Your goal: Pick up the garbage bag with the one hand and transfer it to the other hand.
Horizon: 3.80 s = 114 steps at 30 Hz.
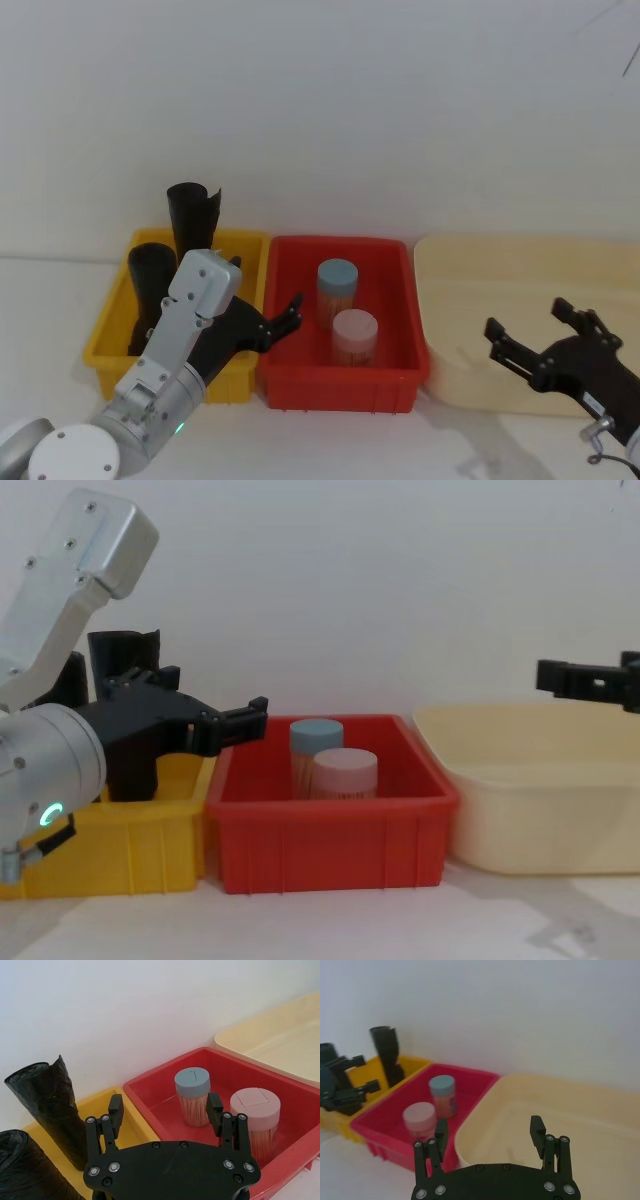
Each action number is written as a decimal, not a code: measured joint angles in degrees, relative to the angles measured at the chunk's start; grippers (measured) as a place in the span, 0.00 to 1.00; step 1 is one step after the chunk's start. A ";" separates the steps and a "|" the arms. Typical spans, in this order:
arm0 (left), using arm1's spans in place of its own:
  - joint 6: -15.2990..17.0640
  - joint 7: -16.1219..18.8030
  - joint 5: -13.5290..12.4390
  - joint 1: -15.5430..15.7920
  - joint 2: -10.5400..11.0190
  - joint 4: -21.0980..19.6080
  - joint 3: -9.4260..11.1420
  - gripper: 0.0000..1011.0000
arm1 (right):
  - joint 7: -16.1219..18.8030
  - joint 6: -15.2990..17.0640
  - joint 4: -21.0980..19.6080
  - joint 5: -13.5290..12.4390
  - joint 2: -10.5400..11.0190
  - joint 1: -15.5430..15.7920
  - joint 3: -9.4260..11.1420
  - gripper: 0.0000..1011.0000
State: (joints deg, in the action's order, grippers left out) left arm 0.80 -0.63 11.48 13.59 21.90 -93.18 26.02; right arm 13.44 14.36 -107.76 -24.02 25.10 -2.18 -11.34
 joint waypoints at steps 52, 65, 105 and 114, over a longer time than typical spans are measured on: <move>0.00 0.00 0.00 0.00 0.00 0.00 0.00 0.99 | 21.12 14.70 23.81 4.34 0.45 -34.48 -24.14 0.99; 0.00 0.00 0.00 0.00 0.00 0.00 0.00 0.99 | 22.88 13.15 28.99 5.29 -1.64 -37.92 -27.36 0.99; 0.00 0.00 0.00 0.00 0.00 0.00 0.00 0.99 | 23.92 10.11 35.32 5.84 -4.12 -41.08 -30.29 0.64; 0.00 0.00 0.00 0.00 0.00 0.00 0.00 0.99 | 22.61 9.76 32.89 5.80 -2.88 -41.29 -28.65 0.64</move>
State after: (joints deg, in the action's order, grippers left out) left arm 0.80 -0.62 11.48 13.59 21.89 -93.18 26.02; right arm 36.04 24.12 -74.87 -18.23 22.23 -43.47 -39.99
